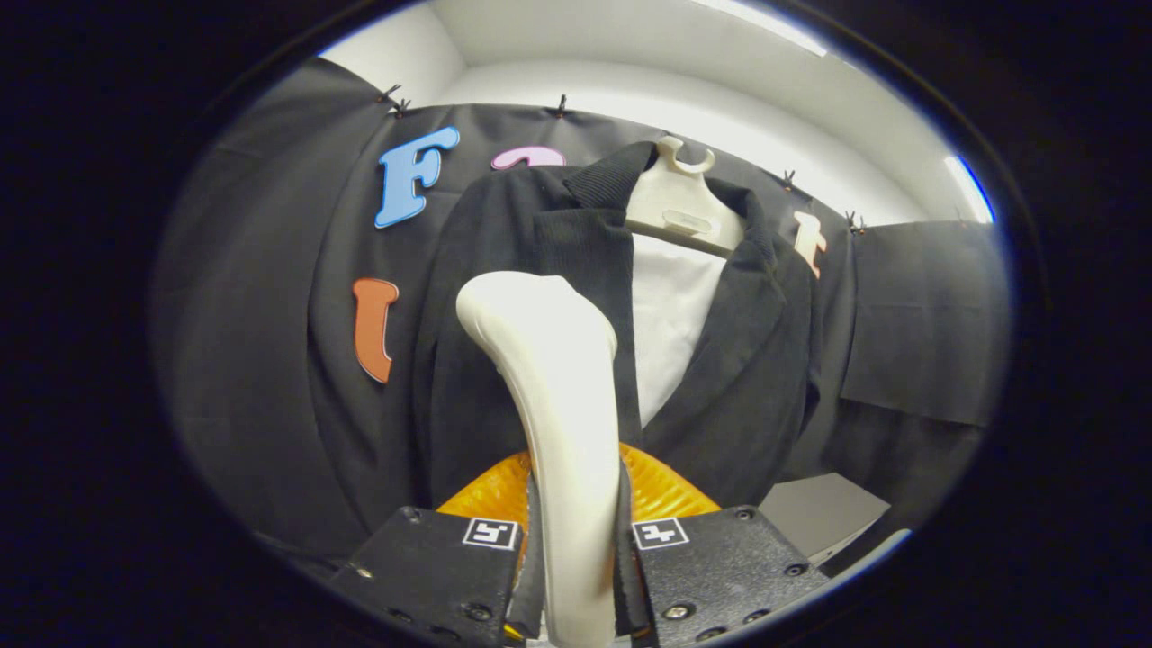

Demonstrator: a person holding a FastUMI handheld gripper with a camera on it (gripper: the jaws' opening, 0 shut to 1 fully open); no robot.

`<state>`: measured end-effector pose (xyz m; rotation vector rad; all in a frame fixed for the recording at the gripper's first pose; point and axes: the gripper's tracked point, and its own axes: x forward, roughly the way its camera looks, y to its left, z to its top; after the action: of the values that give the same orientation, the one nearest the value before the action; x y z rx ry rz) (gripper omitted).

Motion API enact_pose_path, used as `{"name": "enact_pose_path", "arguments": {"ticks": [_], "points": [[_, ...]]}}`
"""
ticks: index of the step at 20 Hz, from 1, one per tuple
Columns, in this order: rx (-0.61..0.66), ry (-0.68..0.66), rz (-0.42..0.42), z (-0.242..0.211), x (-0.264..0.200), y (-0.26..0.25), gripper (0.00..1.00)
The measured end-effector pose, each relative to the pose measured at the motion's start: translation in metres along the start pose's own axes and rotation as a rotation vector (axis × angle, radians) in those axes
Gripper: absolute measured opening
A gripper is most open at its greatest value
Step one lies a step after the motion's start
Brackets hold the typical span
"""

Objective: Iron the clothes twice with a garment steamer, once on the left side and once on the right side.

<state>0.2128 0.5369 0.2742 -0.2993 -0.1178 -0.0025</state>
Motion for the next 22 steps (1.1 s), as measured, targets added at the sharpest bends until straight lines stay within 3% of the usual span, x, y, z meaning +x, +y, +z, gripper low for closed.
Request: {"name": "enact_pose_path", "arguments": {"ticks": [14,22], "points": [[-0.132,0.065,-0.019,-0.075,-0.005,0.011,0.33],[-0.137,0.141,-0.001,-0.128,-0.009,0.019,0.33]]}}
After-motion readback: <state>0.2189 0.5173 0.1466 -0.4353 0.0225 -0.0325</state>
